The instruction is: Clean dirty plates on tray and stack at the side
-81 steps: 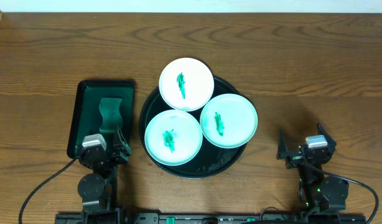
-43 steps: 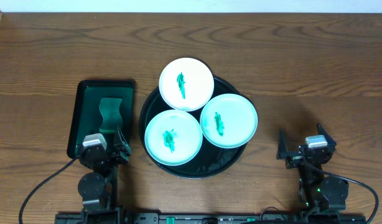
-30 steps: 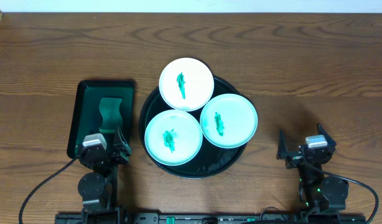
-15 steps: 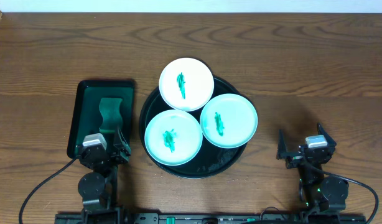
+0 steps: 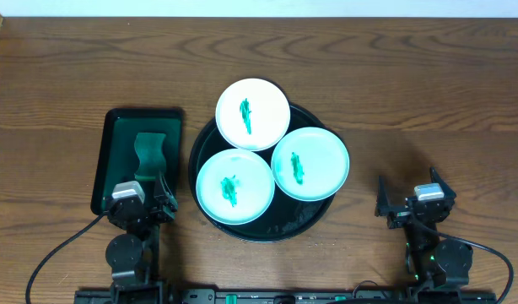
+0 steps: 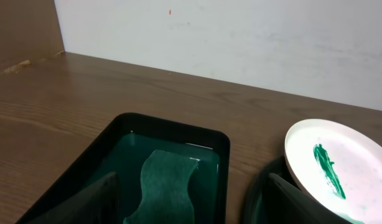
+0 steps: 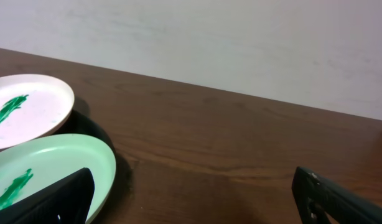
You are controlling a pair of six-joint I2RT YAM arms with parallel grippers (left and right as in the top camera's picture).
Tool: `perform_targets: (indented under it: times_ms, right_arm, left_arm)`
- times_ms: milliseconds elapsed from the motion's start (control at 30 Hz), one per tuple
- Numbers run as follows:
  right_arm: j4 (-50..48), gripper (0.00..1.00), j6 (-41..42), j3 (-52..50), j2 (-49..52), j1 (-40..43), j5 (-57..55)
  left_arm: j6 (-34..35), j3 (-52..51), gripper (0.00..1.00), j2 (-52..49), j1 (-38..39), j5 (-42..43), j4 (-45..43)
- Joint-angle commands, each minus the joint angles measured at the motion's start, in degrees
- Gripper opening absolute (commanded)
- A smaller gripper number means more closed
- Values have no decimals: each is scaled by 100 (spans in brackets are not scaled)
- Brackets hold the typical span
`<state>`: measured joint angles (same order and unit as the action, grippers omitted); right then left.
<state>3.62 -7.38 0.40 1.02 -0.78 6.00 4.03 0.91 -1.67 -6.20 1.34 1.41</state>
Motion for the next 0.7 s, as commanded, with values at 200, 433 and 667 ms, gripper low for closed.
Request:
perform_targets:
  times_ms: [200, 433, 667]
  right_arm:
    - [2, 99, -37, -9, 11, 31, 57]
    - [-308, 99, 26, -4, 11, 31, 608]
    - [-435, 99, 433, 588, 428, 31, 1172]
  left_arm:
    - [264, -68, 73, -13, 22, -26, 238]
    - [402, 46, 73, -42, 22, -28, 282]
    - [444, 1333, 73, -1110, 22, -24, 1060]
